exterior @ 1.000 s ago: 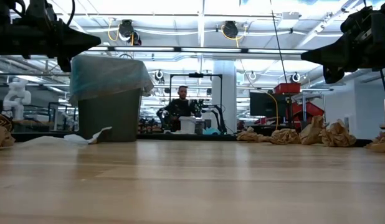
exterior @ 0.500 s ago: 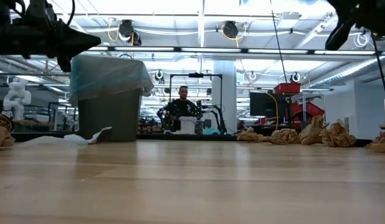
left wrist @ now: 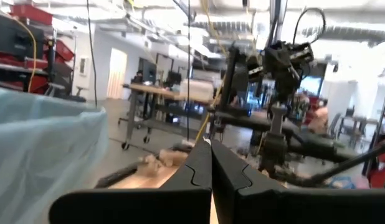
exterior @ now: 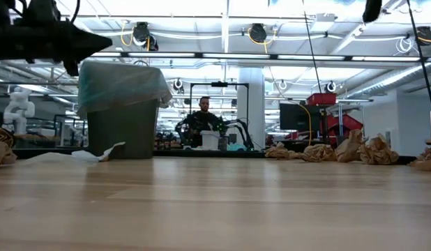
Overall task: Pick and place trash into bin
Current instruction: Move the brown trash bin to the top center
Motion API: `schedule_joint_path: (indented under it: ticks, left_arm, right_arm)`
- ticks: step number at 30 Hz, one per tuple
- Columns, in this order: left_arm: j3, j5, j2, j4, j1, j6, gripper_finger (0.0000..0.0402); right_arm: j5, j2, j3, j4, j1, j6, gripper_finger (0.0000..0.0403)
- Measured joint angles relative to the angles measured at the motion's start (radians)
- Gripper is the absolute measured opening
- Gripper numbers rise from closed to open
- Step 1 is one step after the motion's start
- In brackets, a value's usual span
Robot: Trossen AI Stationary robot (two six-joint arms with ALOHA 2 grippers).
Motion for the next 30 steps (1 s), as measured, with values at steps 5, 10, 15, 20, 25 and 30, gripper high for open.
schedule_joint_path:
  ticks: [5, 10, 15, 20, 25, 30]
  left_arm:
    - [0.0, -0.004, 0.0, 0.14, 0.0, 0.0, 0.0]
    - [0.0, -0.005, 0.0, 0.283, 0.0, 0.0, 0.0]
    - [0.0, -0.008, 0.0, 0.395, 0.0, -0.002, 0.0]
    - [0.0, -0.008, 0.0, 0.465, 0.0, 0.005, 0.0]
    - [0.0, -0.045, 0.0, 0.536, 0.0, 0.001, 0.0]
    - [0.006, -0.119, 0.002, 0.536, 0.0, 0.032, 0.0]
  right_arm:
    - [-0.011, 0.076, 0.126, 0.016, 0.0, -0.04, 0.0]
    - [-0.013, 0.083, 0.2, 0.018, 0.0, -0.109, 0.0]
    - [-0.034, 0.09, 0.212, -0.002, -0.001, -0.174, 0.0]
    - [-0.001, 0.133, 0.211, -0.01, -0.001, -0.31, 0.0]
    - [-0.002, 0.191, 0.211, 0.013, -0.009, -0.341, 0.0]
    - [-0.006, 0.236, 0.211, 0.013, -0.034, -0.359, 0.0]
